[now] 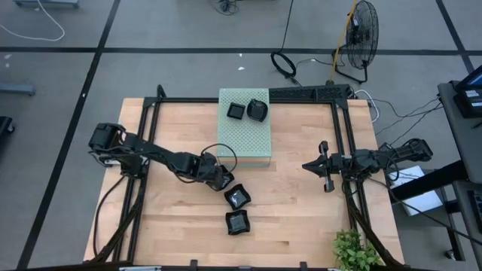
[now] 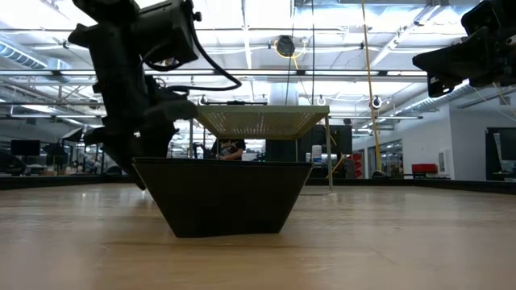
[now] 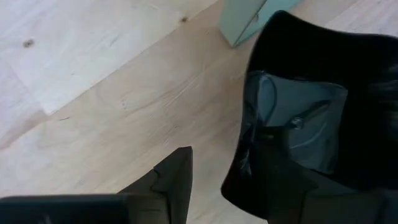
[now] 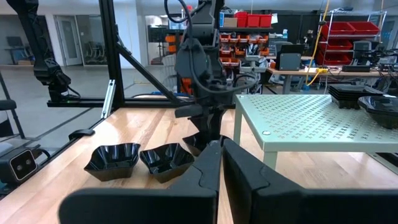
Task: Pick & Place Mini shaped plates
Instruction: Put the black distorted square plate on the shelf
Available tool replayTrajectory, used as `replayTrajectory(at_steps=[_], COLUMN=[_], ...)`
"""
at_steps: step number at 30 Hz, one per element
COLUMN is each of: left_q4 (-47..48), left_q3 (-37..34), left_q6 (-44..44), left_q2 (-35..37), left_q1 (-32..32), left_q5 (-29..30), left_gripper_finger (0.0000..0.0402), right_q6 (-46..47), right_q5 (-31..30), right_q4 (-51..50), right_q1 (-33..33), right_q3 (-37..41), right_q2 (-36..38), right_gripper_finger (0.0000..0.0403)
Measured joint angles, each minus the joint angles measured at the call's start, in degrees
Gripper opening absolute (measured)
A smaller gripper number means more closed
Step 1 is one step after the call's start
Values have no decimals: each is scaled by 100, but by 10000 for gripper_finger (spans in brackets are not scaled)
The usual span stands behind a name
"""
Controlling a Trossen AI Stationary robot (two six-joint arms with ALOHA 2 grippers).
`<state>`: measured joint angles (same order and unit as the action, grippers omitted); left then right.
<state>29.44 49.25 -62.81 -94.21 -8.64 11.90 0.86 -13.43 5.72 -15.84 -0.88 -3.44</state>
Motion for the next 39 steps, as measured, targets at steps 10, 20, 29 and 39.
replayTrajectory(at_steps=[10,20,29,39], left_q4=[-82,51,534,-853], left_q3=[0,2,-2,0], left_q6=[102,214,-58,728], left_q2=[55,216,1342,2399], left_q1=[-11,-11,-476,-993], left_q5=[-371,-449,-336,1538], left_gripper_finger=[93,8,4,11], right_q6=[-2,0,0,0], right_q5=[0,0,0,0], right_q4=[2,2,-8,-7], right_q1=[-2,0,0,-1], right_q3=[0,2,1,1], right_q2=[0,0,-1,-2], right_gripper_finger=[8,8,7,7])
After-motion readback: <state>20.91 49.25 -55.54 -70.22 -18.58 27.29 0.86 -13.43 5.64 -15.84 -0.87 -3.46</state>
